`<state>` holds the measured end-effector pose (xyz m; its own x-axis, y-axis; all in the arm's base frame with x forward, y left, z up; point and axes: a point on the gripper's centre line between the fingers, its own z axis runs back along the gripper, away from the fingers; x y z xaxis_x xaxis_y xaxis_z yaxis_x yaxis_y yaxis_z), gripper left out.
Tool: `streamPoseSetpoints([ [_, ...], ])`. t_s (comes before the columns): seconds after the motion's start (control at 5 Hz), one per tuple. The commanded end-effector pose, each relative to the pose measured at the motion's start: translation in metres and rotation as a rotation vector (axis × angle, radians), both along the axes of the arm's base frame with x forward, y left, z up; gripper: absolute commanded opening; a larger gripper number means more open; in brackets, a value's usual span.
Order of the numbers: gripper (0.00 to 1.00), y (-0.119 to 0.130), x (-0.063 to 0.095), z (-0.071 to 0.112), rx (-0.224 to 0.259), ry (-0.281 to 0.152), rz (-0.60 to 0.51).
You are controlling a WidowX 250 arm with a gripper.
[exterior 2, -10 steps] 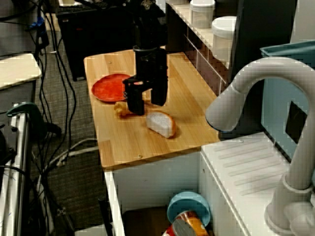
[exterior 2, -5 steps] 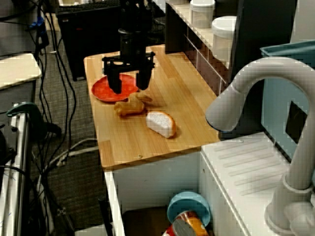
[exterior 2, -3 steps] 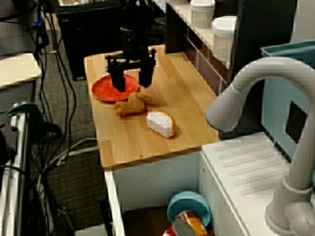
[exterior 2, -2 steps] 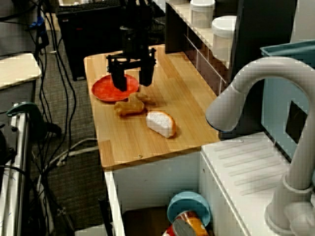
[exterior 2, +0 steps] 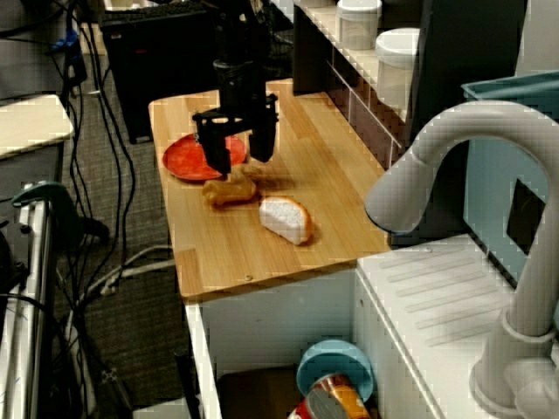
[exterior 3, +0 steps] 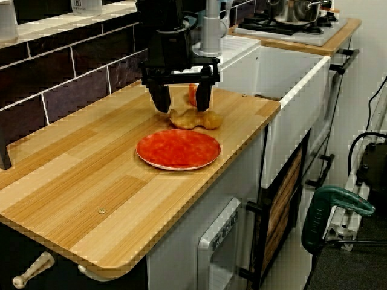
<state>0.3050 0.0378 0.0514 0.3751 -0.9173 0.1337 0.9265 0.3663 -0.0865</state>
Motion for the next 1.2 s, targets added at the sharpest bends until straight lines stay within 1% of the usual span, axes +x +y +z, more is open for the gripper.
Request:
streamPoseSetpoints([
  [0.0, 1.00, 0.000, 0.001, 0.027, 0.017, -0.083, 0.027],
  [0.2, 1.00, 0.002, -0.001, 0.025, 0.032, -0.100, 0.034],
  [1.0, 1.00, 0.001, -0.002, 0.014, 0.066, -0.108, 0.038],
])
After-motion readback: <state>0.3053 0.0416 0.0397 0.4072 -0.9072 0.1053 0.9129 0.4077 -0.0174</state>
